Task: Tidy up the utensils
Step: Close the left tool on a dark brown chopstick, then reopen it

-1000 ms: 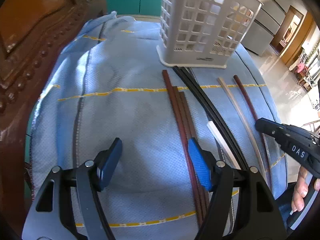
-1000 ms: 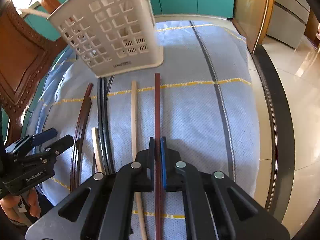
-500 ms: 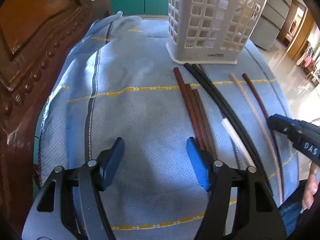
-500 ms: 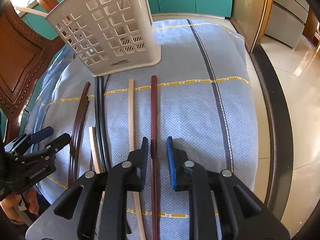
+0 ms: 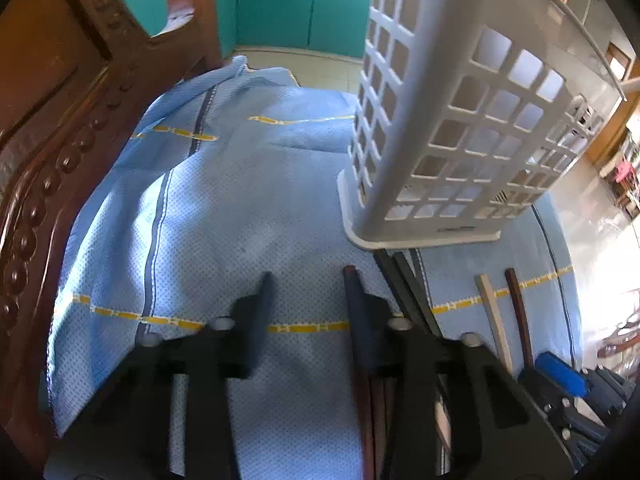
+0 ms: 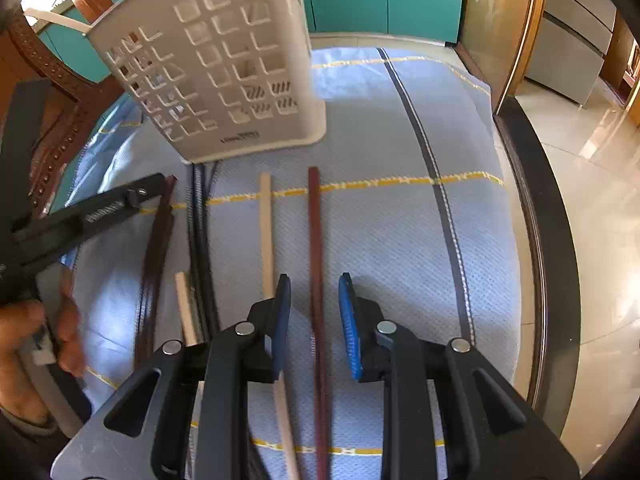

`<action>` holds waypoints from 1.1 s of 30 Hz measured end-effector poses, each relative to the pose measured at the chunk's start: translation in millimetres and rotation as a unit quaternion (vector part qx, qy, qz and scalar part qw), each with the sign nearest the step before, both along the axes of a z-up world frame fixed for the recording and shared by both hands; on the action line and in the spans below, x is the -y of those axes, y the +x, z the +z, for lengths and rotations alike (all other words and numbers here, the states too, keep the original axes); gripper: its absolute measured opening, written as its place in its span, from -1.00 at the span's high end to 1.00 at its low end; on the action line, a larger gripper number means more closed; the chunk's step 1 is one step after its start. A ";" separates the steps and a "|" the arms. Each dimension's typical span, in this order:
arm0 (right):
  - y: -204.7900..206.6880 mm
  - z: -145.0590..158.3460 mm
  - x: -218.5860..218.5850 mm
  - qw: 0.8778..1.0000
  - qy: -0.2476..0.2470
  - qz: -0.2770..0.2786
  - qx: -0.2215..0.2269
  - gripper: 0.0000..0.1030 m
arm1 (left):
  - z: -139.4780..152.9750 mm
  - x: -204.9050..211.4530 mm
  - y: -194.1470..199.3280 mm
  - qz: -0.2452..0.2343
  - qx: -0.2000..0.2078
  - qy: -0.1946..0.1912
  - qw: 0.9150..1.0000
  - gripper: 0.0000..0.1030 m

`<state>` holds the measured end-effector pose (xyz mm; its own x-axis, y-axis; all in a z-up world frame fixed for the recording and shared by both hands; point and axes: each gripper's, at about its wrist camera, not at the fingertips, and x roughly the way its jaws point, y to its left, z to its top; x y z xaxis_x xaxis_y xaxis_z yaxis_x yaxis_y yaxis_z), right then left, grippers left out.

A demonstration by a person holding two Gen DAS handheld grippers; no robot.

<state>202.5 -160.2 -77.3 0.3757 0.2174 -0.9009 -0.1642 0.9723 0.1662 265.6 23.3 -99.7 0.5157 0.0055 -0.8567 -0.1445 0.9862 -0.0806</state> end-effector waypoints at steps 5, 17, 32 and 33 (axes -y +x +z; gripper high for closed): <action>0.7 -0.2 7.5 1.000 0.000 -0.003 0.002 0.52 | 0.0 -5.6 -12.7 -0.025 -0.025 0.018 0.999 0.77; 7.1 -1.3 -10.4 1.000 -0.011 -0.003 0.012 0.40 | -3.4 -3.4 -10.9 -0.003 0.013 -0.037 0.999 0.16; 10.5 1.3 5.8 1.000 -0.013 -0.017 0.016 0.31 | -3.1 10.0 -12.5 -0.055 -0.003 0.047 0.997 0.79; 10.7 1.8 5.6 1.000 -0.013 -0.017 0.018 0.31 | -3.4 6.0 -13.9 -0.056 -0.005 0.037 0.998 0.79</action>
